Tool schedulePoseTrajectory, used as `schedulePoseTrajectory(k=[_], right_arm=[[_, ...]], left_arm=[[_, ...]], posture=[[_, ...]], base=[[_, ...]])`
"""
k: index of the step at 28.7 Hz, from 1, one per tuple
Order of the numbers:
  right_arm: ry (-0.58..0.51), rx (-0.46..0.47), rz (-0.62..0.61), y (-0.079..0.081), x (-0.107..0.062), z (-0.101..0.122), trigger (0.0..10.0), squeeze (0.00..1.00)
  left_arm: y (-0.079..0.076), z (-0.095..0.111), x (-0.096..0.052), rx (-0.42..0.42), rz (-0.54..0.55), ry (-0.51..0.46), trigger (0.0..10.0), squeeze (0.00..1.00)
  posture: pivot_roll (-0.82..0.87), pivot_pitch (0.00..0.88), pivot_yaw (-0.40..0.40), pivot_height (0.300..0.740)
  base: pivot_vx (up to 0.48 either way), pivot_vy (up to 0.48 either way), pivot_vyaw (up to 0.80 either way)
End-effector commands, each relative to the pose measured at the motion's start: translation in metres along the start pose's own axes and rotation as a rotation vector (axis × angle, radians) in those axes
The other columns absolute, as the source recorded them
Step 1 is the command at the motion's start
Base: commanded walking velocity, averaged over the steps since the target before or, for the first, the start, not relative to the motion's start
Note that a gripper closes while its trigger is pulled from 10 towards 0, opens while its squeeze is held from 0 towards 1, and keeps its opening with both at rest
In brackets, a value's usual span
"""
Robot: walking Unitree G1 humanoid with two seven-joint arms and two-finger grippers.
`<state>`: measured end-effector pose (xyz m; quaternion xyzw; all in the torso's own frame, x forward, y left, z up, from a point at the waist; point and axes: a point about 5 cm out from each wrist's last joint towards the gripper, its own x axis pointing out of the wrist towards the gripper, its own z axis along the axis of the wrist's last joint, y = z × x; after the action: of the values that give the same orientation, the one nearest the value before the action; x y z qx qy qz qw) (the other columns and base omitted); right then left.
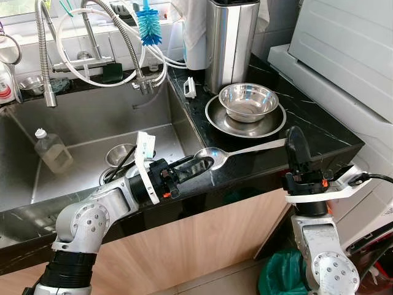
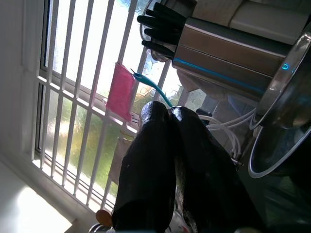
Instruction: Kitchen organization
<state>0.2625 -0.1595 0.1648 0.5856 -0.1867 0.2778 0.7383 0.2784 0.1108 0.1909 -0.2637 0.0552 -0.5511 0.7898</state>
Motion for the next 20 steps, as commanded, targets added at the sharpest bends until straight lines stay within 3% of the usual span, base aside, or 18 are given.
schedulePoseTrajectory(k=[1,12,13,14,20], right_arm=[[0.01,-0.001,0.041,0.0069,0.0066,-0.0078,10.0,0.0],[0.042,-0.053,0.026,0.0054,0.0075,-0.0132,10.0,0.0],[0.043,-0.054,0.026,0.0053,0.0075,-0.0136,10.0,0.62],[0.043,-0.053,0.028,0.0054,0.0075,-0.0139,10.0,1.0],[0.059,-0.055,0.054,0.0086,0.007,-0.0169,10.0,1.0]], left_arm=[[-0.004,0.0031,0.0,0.021,-0.018,0.008,0.0,0.0],[-0.0037,0.0041,-0.0015,0.025,-0.007,0.0,0.0,0.0],[-0.004,0.0042,-0.0015,0.024,-0.007,-0.002,0.0,0.0],[-0.0042,0.0044,-0.0015,0.025,-0.006,-0.003,0.0,0.0],[-0.0031,0.0073,-0.002,0.011,0.009,-0.036,0.0,0.0]], posture=[[0.06,0.04,0.037,0.74],[0.06,0.04,0.037,0.74],[0.06,0.04,0.037,0.74],[0.06,0.04,0.037,0.74],[0.06,0.04,0.041,0.74]], base=[[0.0,0.0,0.0],[0.0,0.0,0.0],[0.0,0.0,0.0],[0.0,0.0,0.0],[0.0,0.0,0.0]])
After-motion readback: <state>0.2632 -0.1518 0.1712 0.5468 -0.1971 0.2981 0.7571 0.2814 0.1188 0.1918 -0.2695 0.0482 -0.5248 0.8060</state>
